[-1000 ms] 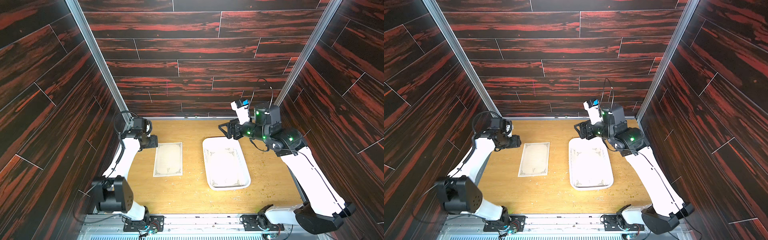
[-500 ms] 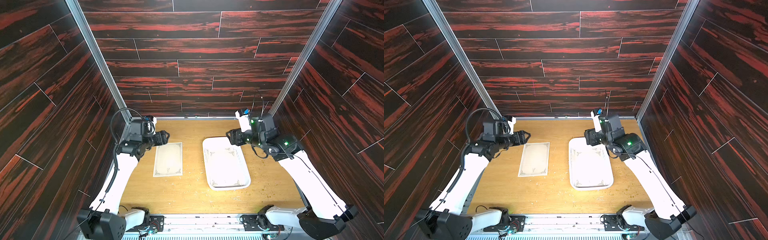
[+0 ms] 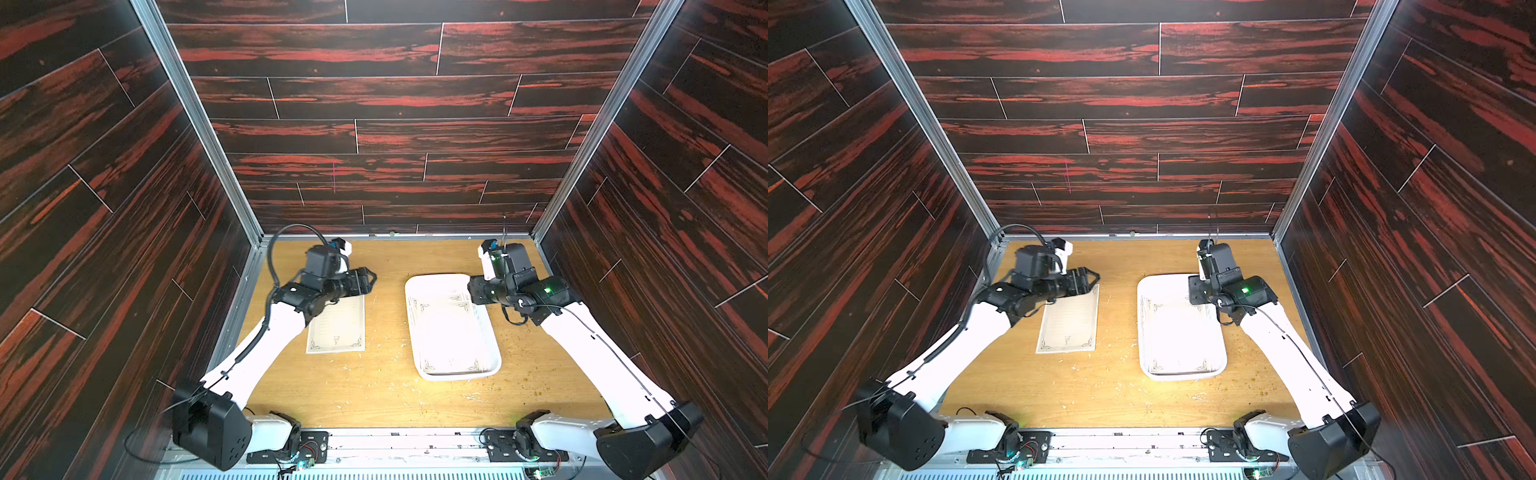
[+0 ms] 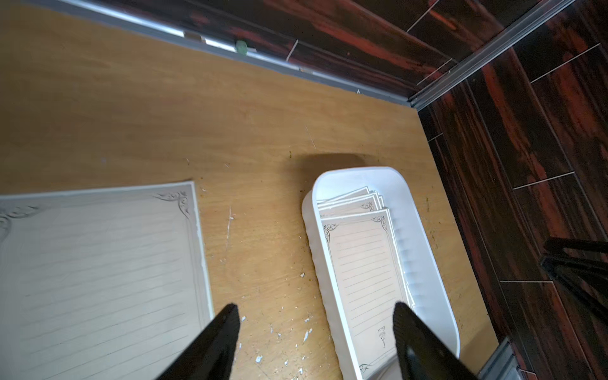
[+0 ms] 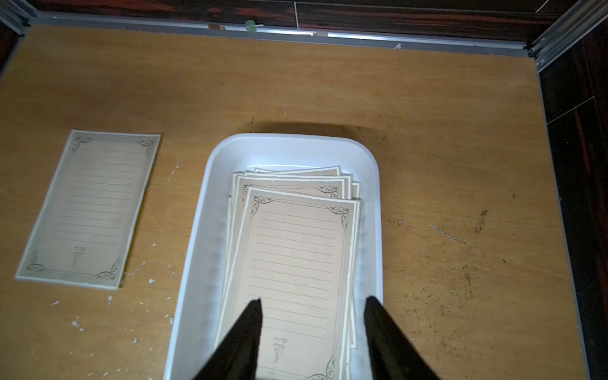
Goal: Take out the stationery paper from the storage box
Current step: Pick up the stationery paper from the storage box.
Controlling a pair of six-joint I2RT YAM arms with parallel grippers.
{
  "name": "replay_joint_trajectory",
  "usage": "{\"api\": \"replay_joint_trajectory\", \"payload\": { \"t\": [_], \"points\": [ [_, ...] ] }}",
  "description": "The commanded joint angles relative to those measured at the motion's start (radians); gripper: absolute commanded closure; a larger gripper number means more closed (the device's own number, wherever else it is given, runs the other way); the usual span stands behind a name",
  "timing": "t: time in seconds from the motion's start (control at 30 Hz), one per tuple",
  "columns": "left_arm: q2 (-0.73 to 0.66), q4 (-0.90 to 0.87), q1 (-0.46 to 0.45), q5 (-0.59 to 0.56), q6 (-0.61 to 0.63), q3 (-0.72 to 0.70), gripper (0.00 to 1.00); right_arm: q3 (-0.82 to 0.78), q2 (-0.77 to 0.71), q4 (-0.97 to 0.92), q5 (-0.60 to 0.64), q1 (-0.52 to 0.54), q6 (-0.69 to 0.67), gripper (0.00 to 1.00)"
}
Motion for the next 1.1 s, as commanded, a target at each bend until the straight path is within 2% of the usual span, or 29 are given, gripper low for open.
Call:
{"api": "replay_joint_trajectory", "payload": {
  "t": [0.0, 0.07, 0.2, 0.27, 0.33, 0.4, 0.47, 0.73, 1.07],
  "points": [
    [0.032, 0.055, -0.035, -0.042, -0.053, -0.017, 0.24, -0.050, -0.007, 0.075, -0.078, -0.040, 0.022, 0.56],
    [0.062, 0.070, -0.053, -0.046, -0.078, -0.020, 0.24, -0.087, 0.006, 0.106, -0.092, -0.055, 0.022, 0.60],
    [0.132, 0.078, -0.088, -0.045, -0.108, -0.010, 0.24, -0.155, 0.047, 0.169, -0.151, -0.087, 0.034, 0.98],
    [0.162, 0.070, -0.108, -0.051, -0.115, 0.001, 0.24, -0.187, 0.067, 0.197, -0.155, -0.094, 0.038, 1.00],
    [0.197, 0.060, -0.125, -0.053, -0.117, 0.013, 0.24, -0.209, 0.091, 0.215, -0.145, -0.101, 0.048, 0.89],
    [0.226, 0.048, -0.143, -0.059, -0.119, 0.024, 0.24, -0.229, 0.118, 0.230, -0.140, -0.110, 0.054, 0.71],
    [0.254, 0.042, -0.155, -0.061, -0.121, 0.030, 0.24, -0.242, 0.149, 0.241, -0.134, -0.117, 0.055, 0.58],
    [0.357, 0.012, -0.181, -0.016, -0.120, 0.089, 0.24, -0.273, 0.255, 0.291, -0.131, -0.140, 0.062, 0.50],
    [0.439, -0.050, -0.192, 0.019, -0.101, 0.162, 0.25, -0.277, 0.365, 0.324, -0.133, -0.147, 0.069, 0.46]
  ]
}}
